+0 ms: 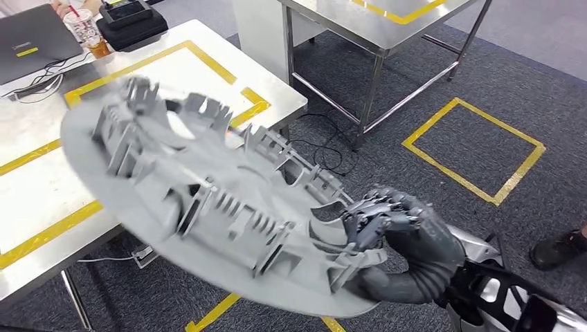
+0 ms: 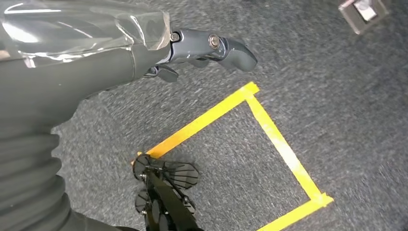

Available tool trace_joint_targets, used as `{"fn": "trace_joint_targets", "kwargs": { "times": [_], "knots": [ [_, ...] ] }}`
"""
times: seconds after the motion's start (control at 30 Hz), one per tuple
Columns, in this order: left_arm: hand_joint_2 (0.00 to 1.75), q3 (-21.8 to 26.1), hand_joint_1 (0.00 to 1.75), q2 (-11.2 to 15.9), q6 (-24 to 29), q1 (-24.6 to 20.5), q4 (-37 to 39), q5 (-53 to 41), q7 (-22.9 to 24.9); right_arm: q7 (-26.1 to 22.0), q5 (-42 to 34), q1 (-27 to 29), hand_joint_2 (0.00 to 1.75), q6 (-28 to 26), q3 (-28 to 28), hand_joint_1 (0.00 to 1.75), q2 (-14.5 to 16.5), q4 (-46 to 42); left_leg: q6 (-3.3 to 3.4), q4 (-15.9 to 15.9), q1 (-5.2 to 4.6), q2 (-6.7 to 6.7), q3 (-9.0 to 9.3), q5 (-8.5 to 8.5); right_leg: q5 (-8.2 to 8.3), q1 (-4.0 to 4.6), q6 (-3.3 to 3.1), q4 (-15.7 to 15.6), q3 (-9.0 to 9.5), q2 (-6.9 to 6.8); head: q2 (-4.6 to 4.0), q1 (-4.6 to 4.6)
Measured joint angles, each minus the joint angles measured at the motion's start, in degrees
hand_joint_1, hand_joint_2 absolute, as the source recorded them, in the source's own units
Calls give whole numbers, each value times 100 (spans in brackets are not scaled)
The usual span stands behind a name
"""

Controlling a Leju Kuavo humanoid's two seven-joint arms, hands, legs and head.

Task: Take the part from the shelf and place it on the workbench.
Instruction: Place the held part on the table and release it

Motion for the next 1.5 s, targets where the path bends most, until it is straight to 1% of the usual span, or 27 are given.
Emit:
{"fn": "trace_joint_targets", "kwargs": {
  "times": [0.07, 0.13, 0.17, 0.2, 0.37, 0.43, 0.47, 0.53, 0.57, 0.6, 0.63, 0.7, 0.73, 0.8, 0.87, 0.9, 0.97, 1.03, 1.1, 1.13, 1.17, 1.23, 1.3, 1.37, 1.4, 1.43, 1.5],
  "knots": [
    [175, -6, 0, 3, -10, 6, 0, 10, 7, 60, -90, -13, 175, 31, 227, 166, -95, 75, 92, -518, -43, 103, 260, 322, -35, 55, -19, 0, 42, -147, 0, 0],
    [175, -6, 0, 20, -33, 5, -4, 25, 15, 86, -202, -39, 175, 57, 395, 166, -173, 124, 239, -1263, -142, 402, 656, 607, -75, 107, -16, -3, 96, -283, 0, 9],
    [175, -7, 0, 27, -44, 3, -7, 31, 19, 90, -241, -52, 175, 63, 445, 166, -197, 138, 291, -1465, -178, 532, 766, 660, -91, 128, -8, -4, 112, -328, 0, 16],
    [175, -7, 0, 34, -51, 1, -9, 36, 21, 92, -262, -60, 175, 67, 471, 166, -209, 145, 315, -1531, -197, 610, 800, 657, -100, 143, -1, -4, 120, -355, 0, 24],
    [175, -8, 0, 31, -89, -4, -11, 50, 22, 97, -303, -81, 175, 72, 514, 166, -244, 156, 322, -1550, -207, 575, 795, 664, -108, 144, 14, -7, 119, -404, 0, 24],
    [175, -3, 0, 30, -166, 3, -23, 81, 16, 119, -390, -148, 175, 96, 590, 166, -304, 179, 342, -1620, -195, 444, 829, 706, -152, 118, 40, 41, 109, -375, 0, 21],
    [175, 3, 0, 31, -235, 2, -35, 104, 11, 143, -455, -201, 175, 119, 647, 166, -363, 198, 359, -1681, -167, 313, 870, 754, -271, 97, 52, 290, 5, -233, 0, 28],
    [175, 14, 0, 19, -369, 4, -57, 142, 4, 189, -560, -297, 175, 161, 762, 166, -492, 243, 384, -1803, -105, 11, 954, 845, -600, 39, 92, 1100, -371, 101, 0, 46],
    [175, 15, 0, 12, -397, -5, -57, 152, 2, 196, -568, -301, 175, 163, 790, 166, -533, 256, 382, -1800, -92, -102, 952, 853, -719, 7, 120, 1480, -571, 189, 0, 51],
    [175, 19, 0, 4, -418, -4, -57, 165, 2, 198, -569, -303, 175, 163, 813, 166, -555, 267, 370, -1796, -79, -199, 954, 850, -717, -24, 173, 1589, -650, 200, 0, 50],
    [175, 27, 0, -2, -443, -3, -56, 182, 1, 199, -571, -307, 175, 163, 837, 166, -572, 272, 349, -1785, -62, -297, 958, 843, -609, -59, 247, 1441, -604, 209, 0, 51],
    [175, 49, 0, -7, -487, -2, -55, 219, -2, 201, -572, -328, 175, 162, 881, 166, -598, 276, 276, -1729, -18, -478, 954, 806, -259, -139, 394, 683, -272, 324, 0, 53],
    [175, 60, 0, -5, -499, -2, -55, 231, -3, 202, -572, -342, 175, 162, 903, 166, -609, 280, 225, -1679, -10, -561, 928, 779, -123, -165, 420, 332, -111, 426, 0, 60],
    [175, 73, 0, -2, -504, 4, -55, 247, -5, 202, -577, -367, 175, 160, 934, 166, -626, 291, 134, -1617, -2, -680, 856, 747, -42, -165, 360, 67, 11, 563, 0, 67],
    [175, 93, 0, -3, -503, 23, -56, 242, -11, 203, -579, -393, 175, 158, 957, 166, -635, 299, 76, -1612, 17, -771, 812, 749, -39, -150, 261, 78, 6, 495, 0, 68],
    [175, 104, 0, -5, -502, 33, -56, 238, -21, 206, -575, -410, 175, 157, 970, 166, -636, 301, 51, -1582, 21, -723, 789, 730, -44, -154, 223, 74, 17, 437, 0, 67],
    [175, 130, 0, -4, -505, 21, -57, 255, -42, 209, -566, -439, 175, 150, 990, 166, -636, 303, 6, -1246, 16, -416, 620, 551, -62, -155, 147, 61, 54, 304, 0, 30],
    [175, 167, 0, -3, -531, -18, -54, 321, -56, 210, -550, -447, 175, 131, 995, 166, -638, 305, -22, -501, 12, -77, 230, 227, -88, -105, 94, 61, 73, 166, 0, -4],
    [175, 225, 0, -6, -564, -42, -43, 384, -71, 211, -536, -449, 175, 117, 1001, 166, -640, 310, -20, 54, 18, 13, -86, 90, -112, -62, 63, 63, 84, 23, 0, -4],
    [175, 256, 0, -8, -579, -45, -38, 404, -79, 208, -536, -455, 175, 116, 1008, 166, -642, 312, -4, 23, 15, 26, -86, 176, -127, -43, 54, 63, 96, -45, 0, -5],
    [175, 287, 0, -8, -592, -48, -34, 420, -88, 205, -538, -466, 175, 116, 1017, 166, -643, 313, 31, -243, 2, 57, 40, 352, -144, -22, 47, 62, 117, -111, 0, -6],
    [175, 342, 0, 3, -608, -71, -36, 441, -110, 193, -544, -501, 175, 110, 1032, 166, -647, 314, 150, -1041, -65, 278, 454, 685, -181, 25, 52, 57, 167, -235, 0, -2],
    [175, 379, 0, 13, -619, -111, -38, 452, -135, 174, -544, -532, 175, 90, 1038, 166, -656, 315, 242, -1473, -140, 457, 666, 771, -214, 47, 83, 46, 196, -358, 0, 1],
    [175, 418, 0, 18, -634, -132, -40, 461, -150, 144, -539, -552, 175, 61, 1042, 166, -666, 317, 275, -1535, -171, 377, 672, 758, -234, 47, 132, 15, 227, -489, 0, -2],
    [175, 444, 0, 17, -640, -133, -40, 463, -152, 129, -535, -563, 175, 48, 1045, 166, -668, 318, 289, -1590, -157, 302, 715, 787, -249, 43, 155, 20, 243, -475, 0, 1],
    [175, 468, 0, 13, -643, -135, -41, 465, -152, 114, -532, -571, 175, 41, 1048, 166, -672, 318, 314, -1654, -132, 235, 770, 823, -293, 36, 164, 83, 228, -370, 0, 4],
    [175, 496, 0, 1, -650, -162, -40, 469, -152, 95, -526, -577, 175, 33, 1051, 166, -694, 321, 350, -1757, -76, 97, 865, 892, -508, 11, 155, 555, 14, -16, 0, 24]
  ]
}}
